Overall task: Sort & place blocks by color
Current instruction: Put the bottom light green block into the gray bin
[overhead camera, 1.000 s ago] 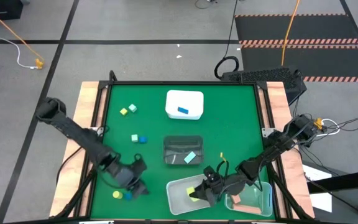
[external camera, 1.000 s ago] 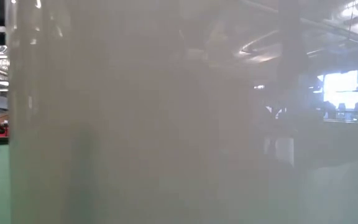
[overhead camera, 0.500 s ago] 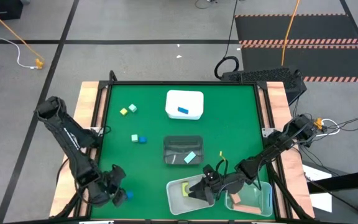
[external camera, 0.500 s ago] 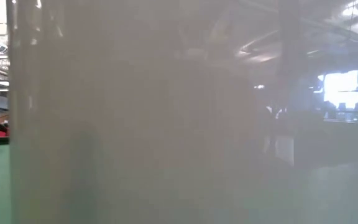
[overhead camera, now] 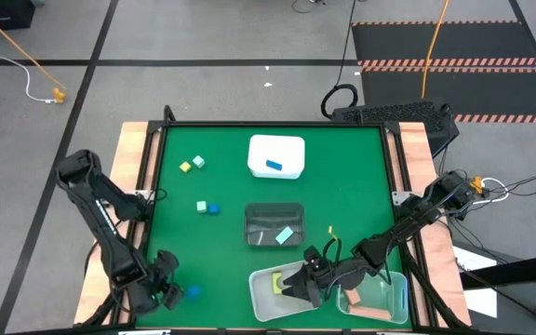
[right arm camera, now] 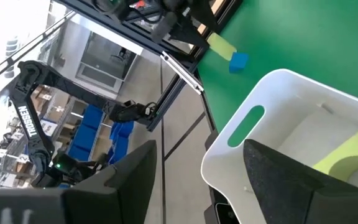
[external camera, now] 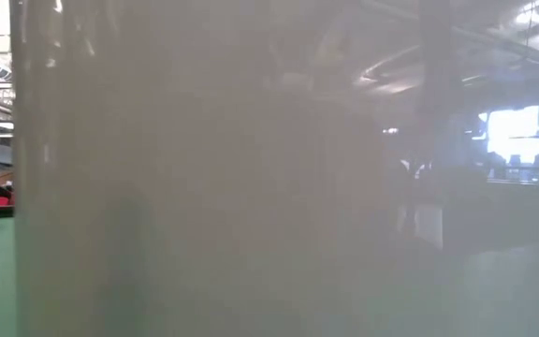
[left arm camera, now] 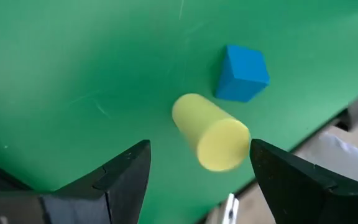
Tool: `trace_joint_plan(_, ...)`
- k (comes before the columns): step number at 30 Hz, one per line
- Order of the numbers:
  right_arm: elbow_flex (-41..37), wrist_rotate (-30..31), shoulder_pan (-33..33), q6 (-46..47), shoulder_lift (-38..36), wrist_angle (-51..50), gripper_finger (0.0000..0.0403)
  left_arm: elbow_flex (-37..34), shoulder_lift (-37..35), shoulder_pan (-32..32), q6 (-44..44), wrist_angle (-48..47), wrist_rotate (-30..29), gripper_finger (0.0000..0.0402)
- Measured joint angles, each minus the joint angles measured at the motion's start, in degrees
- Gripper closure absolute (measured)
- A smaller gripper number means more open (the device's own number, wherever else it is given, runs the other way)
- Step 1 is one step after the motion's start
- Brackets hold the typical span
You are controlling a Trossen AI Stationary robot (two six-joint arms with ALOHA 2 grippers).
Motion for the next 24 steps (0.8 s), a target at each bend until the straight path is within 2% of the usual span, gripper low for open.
trace_joint_plan(10, 0.0, 0.0, -0.5, -1.5, 0.0, 0.0, 0.0172, 0.0, 4.5, 0.7, -1.3, -1.2, 0.1, 0.0133)
trace_joint_plan(13, 0.0, 0.1, -1.3, -1.5, 0.0, -0.1, 0.0172, 0.0, 5.3, 1.1, -0.8, -0.9, 0.0, 0.0168)
trace_joint_plan(18, 0.0, 0.1, -2.6, -1.5, 0.0, -0.1, 0.0172, 0.0, 5.6, 1.1, -0.8, -0.8, -0.3, 0.0272)
trace_joint_plan(24, 0.0, 0.2, -3.4, -1.5, 0.0, 0.0, 0.0172, 0.0, 5.5, 1.1, -0.8, 0.1, -0.8, 0.0274)
